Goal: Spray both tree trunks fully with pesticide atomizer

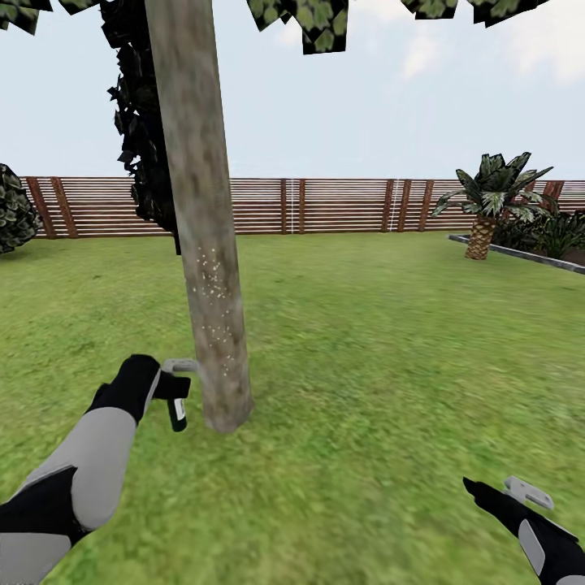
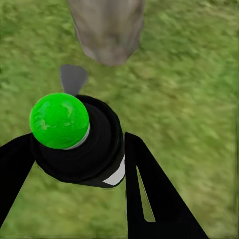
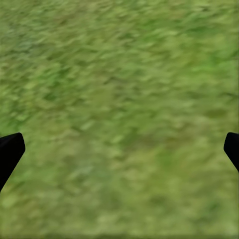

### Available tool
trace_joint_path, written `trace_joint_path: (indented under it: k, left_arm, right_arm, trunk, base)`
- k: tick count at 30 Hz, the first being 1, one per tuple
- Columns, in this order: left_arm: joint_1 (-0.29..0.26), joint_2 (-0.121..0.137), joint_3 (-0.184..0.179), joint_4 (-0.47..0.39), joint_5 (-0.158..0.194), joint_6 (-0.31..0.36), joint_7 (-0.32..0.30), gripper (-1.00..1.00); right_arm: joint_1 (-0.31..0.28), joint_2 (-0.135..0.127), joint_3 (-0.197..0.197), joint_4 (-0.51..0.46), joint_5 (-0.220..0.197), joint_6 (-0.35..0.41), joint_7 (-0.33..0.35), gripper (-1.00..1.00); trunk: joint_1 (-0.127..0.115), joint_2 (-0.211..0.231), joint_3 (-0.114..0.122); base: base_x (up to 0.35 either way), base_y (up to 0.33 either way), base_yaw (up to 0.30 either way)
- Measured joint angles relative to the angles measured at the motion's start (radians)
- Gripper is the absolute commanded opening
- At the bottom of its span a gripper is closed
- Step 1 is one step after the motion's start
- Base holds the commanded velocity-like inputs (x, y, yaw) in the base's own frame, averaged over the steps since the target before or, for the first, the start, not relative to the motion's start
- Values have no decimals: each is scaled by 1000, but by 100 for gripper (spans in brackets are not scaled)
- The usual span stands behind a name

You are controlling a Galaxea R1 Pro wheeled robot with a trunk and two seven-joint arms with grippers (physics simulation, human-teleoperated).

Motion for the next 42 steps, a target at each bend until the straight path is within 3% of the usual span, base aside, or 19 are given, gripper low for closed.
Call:
trace_joint_path:
  k: [7,22,26,30,34,42]
  left_arm:
    - [-1,-47,-1,-52,1,70,-1,-100]
    - [-1,-58,-2,-54,-1,77,0,-100]
    - [-14,-61,-2,-102,-1,94,0,-100]
    - [-69,-61,-2,-136,0,166,0,-100]
    - [-152,-62,-3,-140,2,182,-1,-100]
    - [-265,-64,-3,-136,2,188,-1,-100]
  right_arm:
    - [0,0,0,0,0,0,1,100]
    - [0,0,0,0,0,0,1,100]
    - [0,0,0,0,0,0,1,100]
    - [0,0,0,0,0,0,2,100]
    - [0,0,0,0,0,0,3,100]
    - [0,0,0,0,0,0,3,100]
  trunk:
    - [0,0,0]
    - [0,0,0]
    - [0,0,0]
    - [0,0,0]
    - [0,0,0]
    - [0,0,0]
  base:
    - [-5,-1,0]
    - [-69,-31,0]
    - [0,0,0]
    - [0,0,0]
    - [0,0,0]
    - [0,0,0]
